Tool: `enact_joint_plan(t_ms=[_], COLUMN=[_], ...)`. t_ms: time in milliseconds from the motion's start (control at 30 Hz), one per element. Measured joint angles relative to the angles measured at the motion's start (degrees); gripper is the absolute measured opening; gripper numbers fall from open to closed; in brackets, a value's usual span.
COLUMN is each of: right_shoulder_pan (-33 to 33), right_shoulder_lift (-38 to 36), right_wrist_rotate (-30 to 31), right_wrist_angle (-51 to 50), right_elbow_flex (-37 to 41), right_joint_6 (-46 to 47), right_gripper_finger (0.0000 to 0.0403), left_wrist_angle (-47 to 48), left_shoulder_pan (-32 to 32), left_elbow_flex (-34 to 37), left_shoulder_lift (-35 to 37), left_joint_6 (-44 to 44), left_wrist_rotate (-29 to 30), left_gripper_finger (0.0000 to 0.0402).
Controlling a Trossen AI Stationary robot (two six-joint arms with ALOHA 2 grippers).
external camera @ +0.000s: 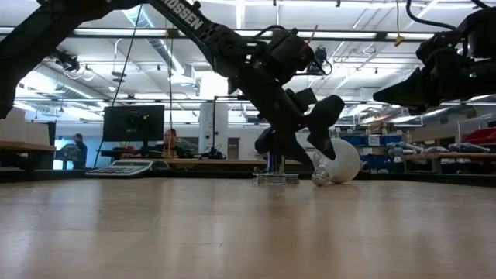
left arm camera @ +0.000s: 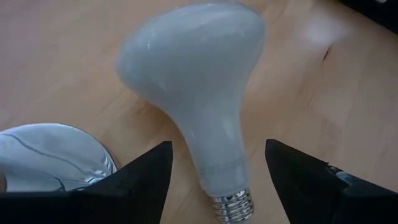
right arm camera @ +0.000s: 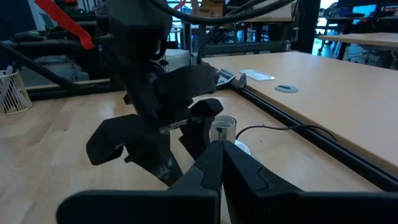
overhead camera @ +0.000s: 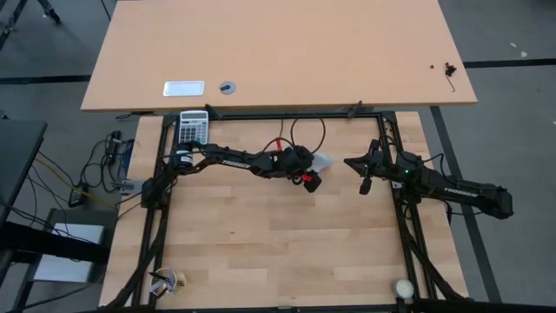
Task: Screw lightbulb
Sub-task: Insert the lightbulb into the lamp
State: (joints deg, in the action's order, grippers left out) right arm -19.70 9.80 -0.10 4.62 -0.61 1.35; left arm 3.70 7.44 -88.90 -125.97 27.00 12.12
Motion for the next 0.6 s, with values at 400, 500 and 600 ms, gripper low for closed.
enact_joint_plan(t_ms=[400, 500, 600], right_shoulder_pan=[0.01, 0.0, 0.0], right_shoulder_lift=[-0.01, 0.0, 0.0], right_wrist_rotate=[0.02, 0.0, 0.0], right_wrist_angle=[0.04, 0.0, 0.01], right_elbow_flex=[-0.01, 0.01, 0.0], right_joint_6=[0.0, -0.01, -0.01], right_gripper_finger=[0.0018, 0.0018, 0.0018], left_wrist_angle=[-1.62, -1.66, -1.68], left_shoulder_pan=[0.02, 0.0, 0.0], left_elbow_flex=[-0.02, -0.09, -0.09], left_shoulder_lift=[-1.0, -1.4, -1.4], left_joint_6=[-0.54, -1.71, -1.77], left_wrist_rotate=[0.16, 0.62, 0.59], left_gripper_finger=[0.0265, 0.0265, 0.0265])
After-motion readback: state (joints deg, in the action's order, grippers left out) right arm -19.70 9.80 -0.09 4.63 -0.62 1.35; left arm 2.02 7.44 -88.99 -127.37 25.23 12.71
